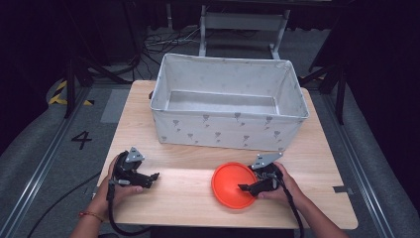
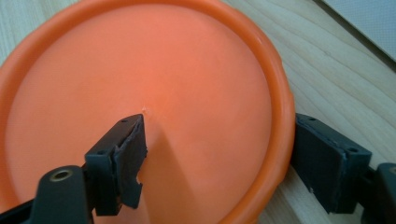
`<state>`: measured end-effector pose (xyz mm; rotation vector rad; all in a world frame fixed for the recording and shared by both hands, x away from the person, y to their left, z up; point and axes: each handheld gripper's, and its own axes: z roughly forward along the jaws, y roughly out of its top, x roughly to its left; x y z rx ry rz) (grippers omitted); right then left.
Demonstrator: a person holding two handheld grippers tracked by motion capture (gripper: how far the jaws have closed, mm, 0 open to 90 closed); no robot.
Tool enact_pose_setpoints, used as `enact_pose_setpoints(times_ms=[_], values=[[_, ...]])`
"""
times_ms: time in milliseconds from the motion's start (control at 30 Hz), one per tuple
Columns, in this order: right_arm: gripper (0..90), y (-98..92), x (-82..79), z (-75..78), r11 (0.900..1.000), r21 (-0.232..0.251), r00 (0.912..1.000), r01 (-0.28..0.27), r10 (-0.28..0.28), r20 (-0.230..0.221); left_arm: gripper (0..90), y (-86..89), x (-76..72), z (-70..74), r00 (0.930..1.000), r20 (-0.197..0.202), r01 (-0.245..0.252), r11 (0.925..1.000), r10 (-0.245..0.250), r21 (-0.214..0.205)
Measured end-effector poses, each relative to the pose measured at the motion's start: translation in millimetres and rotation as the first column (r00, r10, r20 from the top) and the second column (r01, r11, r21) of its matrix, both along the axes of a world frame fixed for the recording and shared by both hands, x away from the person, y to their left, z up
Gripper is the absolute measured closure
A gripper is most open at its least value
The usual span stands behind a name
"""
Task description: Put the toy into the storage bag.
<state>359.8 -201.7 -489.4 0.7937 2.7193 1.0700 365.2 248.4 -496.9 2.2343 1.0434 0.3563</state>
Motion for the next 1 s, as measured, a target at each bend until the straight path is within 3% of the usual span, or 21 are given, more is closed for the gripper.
enact_pose_setpoints(times_ms=[100,200,300,400,533,767,933,1000], values=[[28.0,-0.5,0.5,0.2,0.9999,0.007,0.9999,0.011,-0.011,0.001,0.1,0.0,0.0,0.0,1.0000,0.000,0.000,1.0000,0.000,0.000],[46.1,-3.9,5.2,1.1,0.9974,0.042,0.9982,0.059,-0.058,-0.017,0.1,-0.1,0.0,-0.1,1.0000,0.001,-0.001,1.0000,0.001,-0.001],[56.6,-7.5,10.3,1.5,0.9943,0.069,0.9956,0.082,-0.078,-0.052,0.1,0.1,0.2,0.1,1.0000,0.001,0.002,1.0000,-0.002,0.001],[63.6,-11.9,16.5,0.7,0.9901,0.104,0.9916,0.094,-0.084,-0.098,0.1,0.1,0.4,0.1,1.0000,0.002,0.003,1.0000,-0.003,0.002],[70.5,-14.5,19.0,3.0,0.9867,0.135,0.9912,0.091,-0.077,-0.108,0.1,0.1,0.3,0.1,1.0000,0.001,0.003,1.0000,-0.003,0.001],[78.3,-18.7,16.9,15.7,0.9822,0.180,0.9949,0.054,-0.038,-0.093,0.1,0.2,0.8,0.2,1.0000,-0.001,0.007,1.0000,-0.007,0.001],[82.1,-19.0,6.8,38.5,0.9791,0.203,0.9996,-0.007,0.013,-0.026,0.1,0.2,1.0,0.2,1.0000,0.000,0.008,1.0000,-0.008,0.002],[82.2,-17.7,1.5,46.6,0.9823,0.184,0.9995,-0.033,0.031,0.010,0.1,-0.1,0.8,0.0,1.0000,-0.004,0.005,1.0000,-0.005,-0.003]])
